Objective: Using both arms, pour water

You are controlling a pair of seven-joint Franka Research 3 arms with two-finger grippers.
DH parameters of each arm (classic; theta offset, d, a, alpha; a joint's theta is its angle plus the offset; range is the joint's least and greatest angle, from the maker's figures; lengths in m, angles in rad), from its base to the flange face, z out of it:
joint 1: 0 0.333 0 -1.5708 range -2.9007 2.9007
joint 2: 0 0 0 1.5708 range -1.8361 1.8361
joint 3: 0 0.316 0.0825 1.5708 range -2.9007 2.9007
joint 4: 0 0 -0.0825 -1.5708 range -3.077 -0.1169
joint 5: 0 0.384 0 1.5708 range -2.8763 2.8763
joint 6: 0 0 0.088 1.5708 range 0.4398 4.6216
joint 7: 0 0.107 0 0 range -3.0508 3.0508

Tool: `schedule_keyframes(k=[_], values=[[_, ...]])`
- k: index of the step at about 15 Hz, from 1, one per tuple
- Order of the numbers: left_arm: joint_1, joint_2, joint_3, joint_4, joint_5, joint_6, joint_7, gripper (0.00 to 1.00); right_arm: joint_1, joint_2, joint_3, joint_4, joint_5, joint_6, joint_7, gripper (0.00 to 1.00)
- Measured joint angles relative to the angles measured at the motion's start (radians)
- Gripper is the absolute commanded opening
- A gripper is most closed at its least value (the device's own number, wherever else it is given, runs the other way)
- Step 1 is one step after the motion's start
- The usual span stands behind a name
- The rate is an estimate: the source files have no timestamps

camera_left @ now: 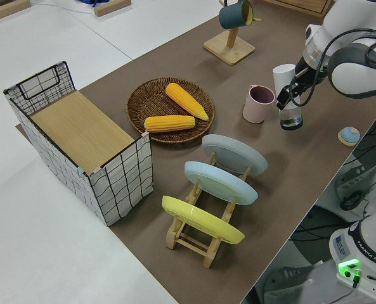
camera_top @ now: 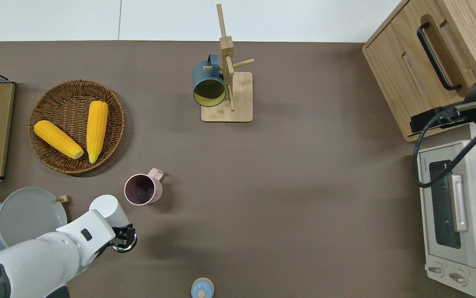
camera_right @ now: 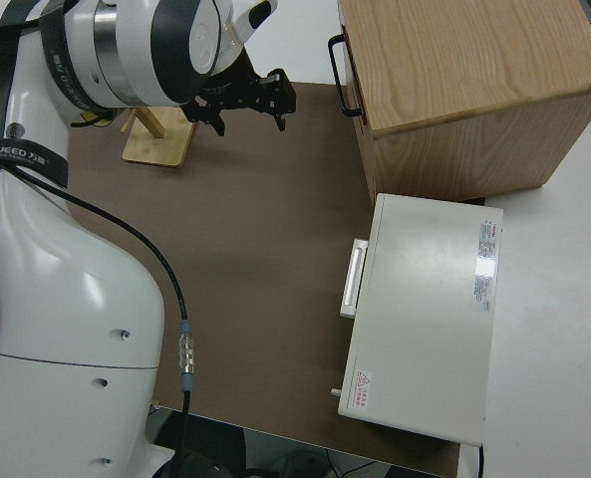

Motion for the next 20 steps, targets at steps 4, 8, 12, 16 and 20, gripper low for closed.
schedule_keyframes(k=[4,8,12,16,20], values=[[0.0,0.056,0.0,0.066,0.0,-0.093,0.0,0.0,0.0,0.0,0.0,0.0,0.0,0.0,0.0,0.983],[0.0,0.122,0.0,0.124,0.0,-0.149,0.0,0.0,0.0,0.0,0.0,0.0,0.0,0.0,0.0,0.983],[0.0,0.186,-0.001,0.175,0.0,-0.202,0.0,0.0,0.0,0.0,0.0,0.0,0.0,0.0,0.0,0.983],[0.0,0.239,-0.001,0.226,0.0,-0.257,0.0,0.0,0.0,0.0,0.0,0.0,0.0,0.0,0.0,0.983],[-0.001,0.294,-0.003,0.298,0.003,-0.357,0.0,0.0,0.0,-0.001,0.0,0.0,0.0,0.0,0.0,0.983]])
